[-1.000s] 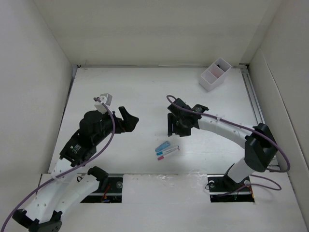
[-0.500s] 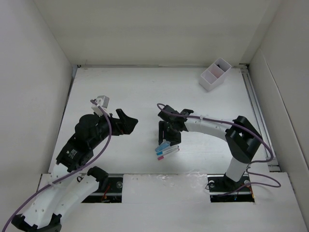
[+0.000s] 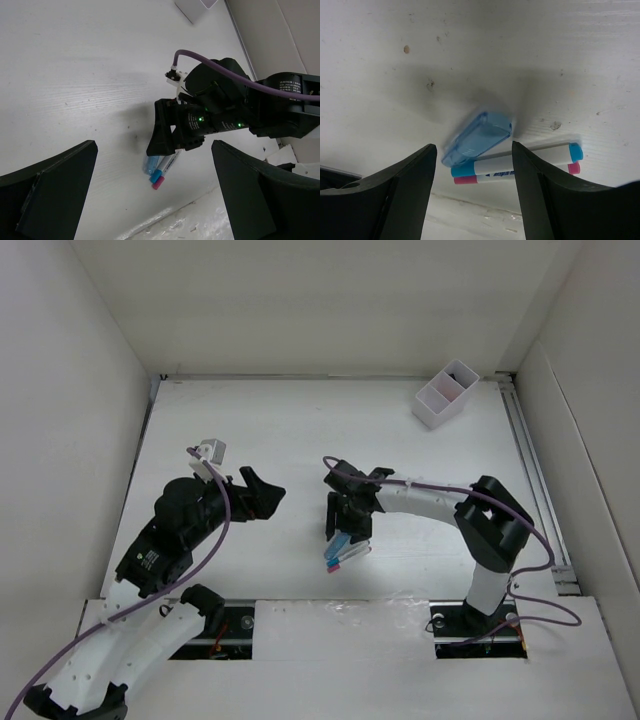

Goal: Sort the stationery into containers
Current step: Pick up the pen from the center of the board, then place the pen in the storage box.

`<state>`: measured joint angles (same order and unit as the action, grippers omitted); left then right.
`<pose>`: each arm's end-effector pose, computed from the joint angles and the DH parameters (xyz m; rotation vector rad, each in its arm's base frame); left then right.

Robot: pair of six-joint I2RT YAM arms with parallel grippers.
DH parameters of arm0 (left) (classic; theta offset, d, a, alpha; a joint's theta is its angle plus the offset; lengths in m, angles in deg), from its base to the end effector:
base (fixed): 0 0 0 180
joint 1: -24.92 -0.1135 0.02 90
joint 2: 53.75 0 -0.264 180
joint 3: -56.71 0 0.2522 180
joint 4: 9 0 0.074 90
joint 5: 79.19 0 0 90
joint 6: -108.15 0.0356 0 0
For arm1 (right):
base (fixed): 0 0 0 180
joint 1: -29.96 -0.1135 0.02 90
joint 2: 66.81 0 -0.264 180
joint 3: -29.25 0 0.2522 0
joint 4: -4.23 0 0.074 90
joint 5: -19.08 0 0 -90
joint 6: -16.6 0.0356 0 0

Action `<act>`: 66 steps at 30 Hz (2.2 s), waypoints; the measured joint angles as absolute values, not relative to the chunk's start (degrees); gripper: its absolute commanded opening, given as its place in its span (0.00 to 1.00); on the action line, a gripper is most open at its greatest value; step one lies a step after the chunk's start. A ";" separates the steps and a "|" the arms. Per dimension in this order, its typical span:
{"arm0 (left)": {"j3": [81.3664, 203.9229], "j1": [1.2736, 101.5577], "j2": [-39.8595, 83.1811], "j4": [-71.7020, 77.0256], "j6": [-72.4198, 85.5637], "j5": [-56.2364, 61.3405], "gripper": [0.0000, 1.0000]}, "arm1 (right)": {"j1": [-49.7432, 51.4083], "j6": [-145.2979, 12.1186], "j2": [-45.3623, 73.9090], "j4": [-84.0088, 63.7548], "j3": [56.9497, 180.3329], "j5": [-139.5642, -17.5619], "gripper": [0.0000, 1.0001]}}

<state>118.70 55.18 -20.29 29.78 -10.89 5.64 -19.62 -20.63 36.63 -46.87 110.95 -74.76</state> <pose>0.1098 -0.0678 0.3600 0.0882 1.8220 -0.8248 0.2238 0.2664 0.1722 0.0678 2.9769 0.4126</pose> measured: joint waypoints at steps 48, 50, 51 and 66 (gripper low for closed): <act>118.05 55.18 -17.71 29.37 -10.84 6.26 1.00 | 2.32 -28.76 45.37 -44.80 145.29 -63.15 0.07; 118.05 55.18 -16.80 28.88 -10.84 6.23 1.00 | 8.38 -30.64 45.64 -43.68 149.11 -57.80 0.07; 118.05 55.18 -16.32 28.60 -10.84 6.23 1.00 | 11.17 -31.76 46.09 -43.05 151.12 -55.11 0.07; 118.09 55.18 -10.89 24.93 -10.36 5.25 1.00 | 23.87 -50.38 63.80 -30.48 163.19 -26.17 0.07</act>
